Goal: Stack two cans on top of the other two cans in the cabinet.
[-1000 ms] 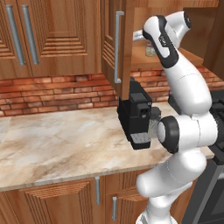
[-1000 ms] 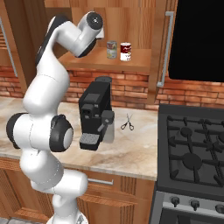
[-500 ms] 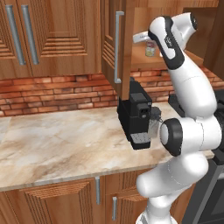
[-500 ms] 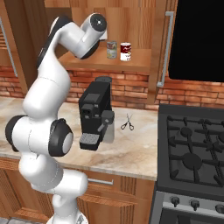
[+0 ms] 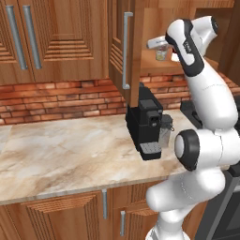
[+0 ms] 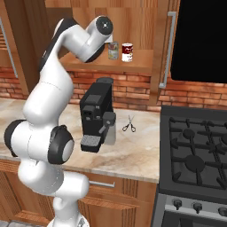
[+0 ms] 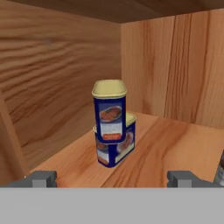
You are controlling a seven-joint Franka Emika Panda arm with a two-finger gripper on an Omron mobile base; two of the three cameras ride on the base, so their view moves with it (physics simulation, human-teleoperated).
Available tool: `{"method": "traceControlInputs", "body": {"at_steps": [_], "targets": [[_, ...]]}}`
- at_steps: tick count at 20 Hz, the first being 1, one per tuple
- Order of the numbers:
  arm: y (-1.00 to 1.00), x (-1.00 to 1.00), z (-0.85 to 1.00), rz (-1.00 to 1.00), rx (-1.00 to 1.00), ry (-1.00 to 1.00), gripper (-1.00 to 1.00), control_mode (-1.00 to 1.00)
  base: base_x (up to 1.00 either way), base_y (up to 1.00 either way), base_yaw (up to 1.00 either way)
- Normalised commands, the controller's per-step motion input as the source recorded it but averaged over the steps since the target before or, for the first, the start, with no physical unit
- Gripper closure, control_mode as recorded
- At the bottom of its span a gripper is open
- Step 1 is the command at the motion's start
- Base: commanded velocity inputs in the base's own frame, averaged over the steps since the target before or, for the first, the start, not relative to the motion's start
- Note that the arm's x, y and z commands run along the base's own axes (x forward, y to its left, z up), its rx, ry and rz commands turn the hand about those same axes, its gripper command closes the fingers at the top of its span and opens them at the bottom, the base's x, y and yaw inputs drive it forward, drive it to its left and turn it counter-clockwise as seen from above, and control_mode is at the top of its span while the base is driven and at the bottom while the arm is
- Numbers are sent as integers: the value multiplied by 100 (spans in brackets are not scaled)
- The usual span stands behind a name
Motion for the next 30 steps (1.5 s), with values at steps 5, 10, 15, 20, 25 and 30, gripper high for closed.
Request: {"method": "traceControlInputs", "body": {"at_steps": [5, 10, 15, 20, 25, 30], "targets": [[-19, -28, 0, -9, 0, 0, -100, -100, 0, 0, 0], [-11, -16, 0, -16, 0, 0, -100, -100, 0, 0, 0], [-14, -15, 0, -23, 0, 0, -100, -100, 0, 0, 0], [-23, -14, -2, -24, 0, 0, -100, -100, 0, 0, 0], [-23, -12, -7, -24, 0, 0, -100, -100, 0, 0, 0], [-27, -7, -5, -19, 0, 0, -100, -100, 0, 0, 0]]}}
